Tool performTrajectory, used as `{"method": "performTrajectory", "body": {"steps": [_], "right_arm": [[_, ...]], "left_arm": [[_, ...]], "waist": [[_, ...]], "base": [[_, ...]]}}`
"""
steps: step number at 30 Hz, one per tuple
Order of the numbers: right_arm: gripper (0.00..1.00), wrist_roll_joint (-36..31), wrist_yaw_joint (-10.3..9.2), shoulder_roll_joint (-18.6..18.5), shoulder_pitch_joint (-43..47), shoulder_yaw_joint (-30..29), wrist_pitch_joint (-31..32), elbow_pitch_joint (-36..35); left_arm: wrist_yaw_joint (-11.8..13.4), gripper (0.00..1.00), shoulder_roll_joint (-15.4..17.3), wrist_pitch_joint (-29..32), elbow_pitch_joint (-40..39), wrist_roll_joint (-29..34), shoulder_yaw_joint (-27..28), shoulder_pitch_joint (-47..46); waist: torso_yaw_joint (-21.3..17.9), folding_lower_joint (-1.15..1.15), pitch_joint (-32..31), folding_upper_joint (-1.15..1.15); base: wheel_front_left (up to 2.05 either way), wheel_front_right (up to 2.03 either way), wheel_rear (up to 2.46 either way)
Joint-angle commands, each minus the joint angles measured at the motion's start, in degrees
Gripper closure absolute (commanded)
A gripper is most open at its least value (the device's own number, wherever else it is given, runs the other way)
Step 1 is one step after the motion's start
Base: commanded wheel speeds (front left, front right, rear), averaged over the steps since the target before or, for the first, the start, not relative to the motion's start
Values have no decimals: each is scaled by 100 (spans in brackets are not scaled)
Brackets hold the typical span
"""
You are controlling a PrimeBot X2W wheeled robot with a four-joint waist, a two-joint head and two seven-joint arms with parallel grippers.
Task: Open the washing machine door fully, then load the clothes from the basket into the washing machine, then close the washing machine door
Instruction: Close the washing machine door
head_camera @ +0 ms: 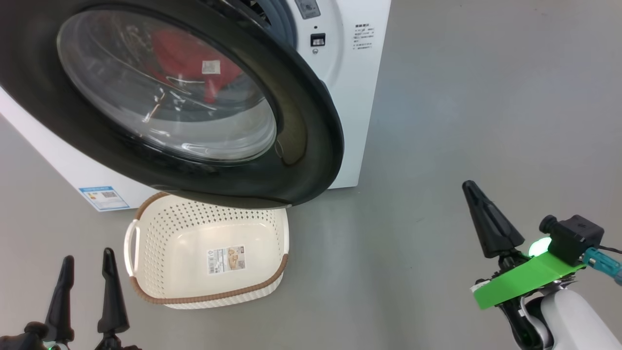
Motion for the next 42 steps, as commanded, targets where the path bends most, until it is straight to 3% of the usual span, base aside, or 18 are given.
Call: {"method": "performTrajectory", "body": {"steps": [1, 14, 28, 42], "right_arm": [[100, 33, 9, -39, -40, 152, -28, -189], [100, 191, 9, -144, -691, 966, -28, -529], [100, 40, 9, -493, -1657, 1891, -28, -110], [100, 78, 9, -830, -2445, 2217, -28, 248]], "left_arm": [[-28, 0, 51, -46, -113, 69, 191, -208], [-56, 0, 36, -46, -88, 34, 169, -256], [-86, 0, 25, -46, -102, -48, 102, -435], [-106, 0, 23, -46, -78, -127, 100, -748]], "waist": [[19, 0, -8, 0], [434, 0, 56, 0], [1098, 0, 564, 0], [1354, 0, 1035, 0]], "base": [[0, 0, 0], [0, 0, 0], [0, 0, 0], [0, 0, 0]]}}
